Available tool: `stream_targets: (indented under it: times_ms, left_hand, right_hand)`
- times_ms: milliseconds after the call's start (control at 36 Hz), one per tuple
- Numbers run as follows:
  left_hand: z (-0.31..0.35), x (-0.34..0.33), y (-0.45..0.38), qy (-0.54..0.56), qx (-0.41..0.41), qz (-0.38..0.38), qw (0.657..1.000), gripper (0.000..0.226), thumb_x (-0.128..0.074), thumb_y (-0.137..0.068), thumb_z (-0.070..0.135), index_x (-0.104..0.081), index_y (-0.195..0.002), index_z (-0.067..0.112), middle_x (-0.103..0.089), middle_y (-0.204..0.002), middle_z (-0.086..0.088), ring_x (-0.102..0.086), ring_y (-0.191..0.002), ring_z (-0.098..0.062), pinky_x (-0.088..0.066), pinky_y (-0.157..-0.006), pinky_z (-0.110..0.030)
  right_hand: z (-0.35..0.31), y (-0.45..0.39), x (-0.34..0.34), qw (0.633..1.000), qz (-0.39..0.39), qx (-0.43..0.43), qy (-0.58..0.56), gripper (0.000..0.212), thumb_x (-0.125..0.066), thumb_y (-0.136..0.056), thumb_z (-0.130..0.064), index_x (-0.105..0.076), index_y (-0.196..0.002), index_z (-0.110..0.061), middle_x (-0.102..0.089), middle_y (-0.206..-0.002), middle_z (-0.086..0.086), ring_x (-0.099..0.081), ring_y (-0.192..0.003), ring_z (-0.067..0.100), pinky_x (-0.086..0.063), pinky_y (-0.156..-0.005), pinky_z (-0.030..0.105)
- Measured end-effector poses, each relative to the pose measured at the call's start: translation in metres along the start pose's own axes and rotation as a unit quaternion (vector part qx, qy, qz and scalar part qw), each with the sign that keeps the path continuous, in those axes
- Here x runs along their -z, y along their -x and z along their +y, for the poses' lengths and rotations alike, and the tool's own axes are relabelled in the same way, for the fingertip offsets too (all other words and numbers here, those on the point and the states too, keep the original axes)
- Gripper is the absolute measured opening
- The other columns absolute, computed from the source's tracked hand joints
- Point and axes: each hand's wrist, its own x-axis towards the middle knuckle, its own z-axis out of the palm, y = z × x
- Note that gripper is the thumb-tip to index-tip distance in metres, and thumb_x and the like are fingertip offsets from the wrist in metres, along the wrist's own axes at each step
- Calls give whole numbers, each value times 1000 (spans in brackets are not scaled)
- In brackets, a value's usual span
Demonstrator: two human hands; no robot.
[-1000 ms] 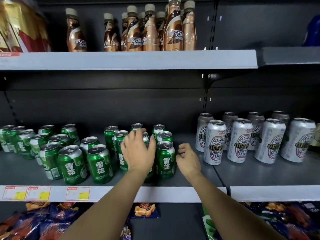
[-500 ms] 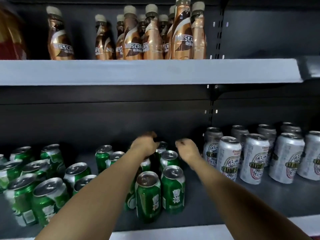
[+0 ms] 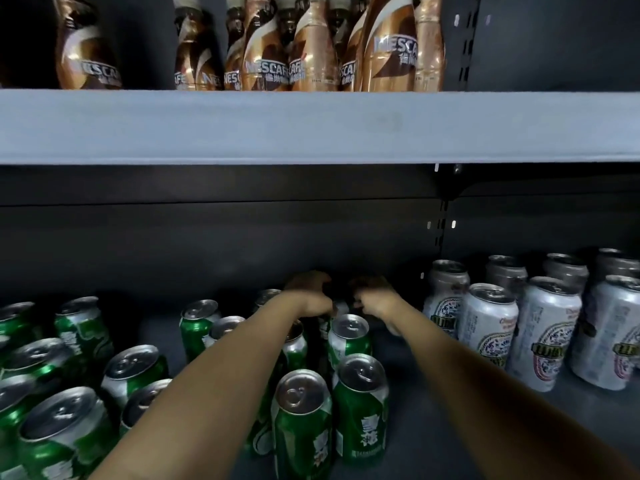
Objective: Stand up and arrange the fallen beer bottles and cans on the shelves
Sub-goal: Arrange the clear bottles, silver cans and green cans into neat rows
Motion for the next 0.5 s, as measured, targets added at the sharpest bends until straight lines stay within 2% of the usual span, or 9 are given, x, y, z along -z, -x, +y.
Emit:
stream_targets:
  times_ms: [83, 139, 194, 250, 306, 361, 389, 444, 500]
  left_hand:
    - [-2, 1, -9, 55, 26, 38, 997, 39, -82, -69, 41, -67, -99, 20, -68, -106, -1, -61, -92, -18, -46, -72, -26]
    - [-2, 5, -12, 84, 41, 62, 994, 38, -80, -71, 45, -67, -93, 17, -69, -104, -3, -63, -94, -20, -47, -73, -28]
    - [2, 9, -12, 90, 44, 81, 992, 41, -76, -74, 50, -66, -95, 16, -67, -104, -4, -62, -99, -23, -44, -73, -28]
    - [6, 11, -11, 80, 47, 86, 992, 46, -73, -76, 53, -66, -98, 14, -67, -106, -5, -62, -101, -24, -42, -72, -28]
    - [9, 10, -14, 62, 50, 84, 993, 46, -72, -74, 57, -66, -94, 15, -68, -106, -6, -63, -99, -25, -41, -70, -27]
    - [13, 6, -16, 35, 51, 85, 994, 52, -70, -73, 62, -66, -96, 15, -68, -110, -8, -64, -100, -26, -42, -69, -28]
    - [15, 4, -17, 21, 55, 85, 995, 57, -69, -72, 63, -66, -101, 14, -67, -112, -8, -63, -103, -28, -43, -71, -28]
    - [19, -1, -18, 1, 60, 82, 995, 63, -70, -71, 64, -65, -108, 13, -66, -116, -9, -62, -107, -29, -44, -73, -30]
    - [24, -6, -20, -8, 60, 79, 995, 64, -71, -71, 62, -64, -111, 13, -65, -117, -9, -62, -108, -29, -45, -74, -30]
  right_hand:
    - [2, 4, 4, 1000, -24, 10, 15, 34, -48, -88, 6, -60, -119, -1, -55, -95, 4, -48, -84, 15, -41, -72, 27]
    - [5, 5, 7, 999, -45, -7, -16, 32, -54, -87, 3, -60, -115, -11, -59, -106, 8, -50, -90, 15, -41, -68, 24]
    - [8, 4, 9, 997, -54, -17, -45, 37, -61, -87, -3, -58, -121, -17, -60, -118, 8, -53, -103, 18, -42, -71, 25]
    - [10, 2, 11, 995, -78, -6, -58, 42, -66, -89, -9, -53, -126, -25, -57, -115, -1, -50, -104, 13, -43, -73, 20]
    - [11, 1, 11, 993, -100, 26, -57, 39, -68, -89, -11, -51, -118, -31, -55, -106, -10, -51, -92, 3, -42, -61, 6]
    - [12, -1, 9, 992, -100, 51, -56, 39, -69, -87, -8, -52, -114, -30, -57, -100, -13, -50, -81, -6, -39, -51, 0]
    - [13, -3, 8, 992, -91, 65, -53, 42, -70, -86, -5, -54, -118, -27, -58, -102, -11, -50, -80, -7, -39, -53, -1]
    - [14, -4, 6, 993, -72, 88, -33, 52, -72, -82, 0, -57, -128, -17, -59, -108, -5, -54, -87, 2, -41, -58, -1]
    - [14, -2, 6, 994, -61, 91, -18, 54, -73, -81, 0, -57, -131, -15, -59, -110, -3, -53, -95, 7, -42, -62, 0]
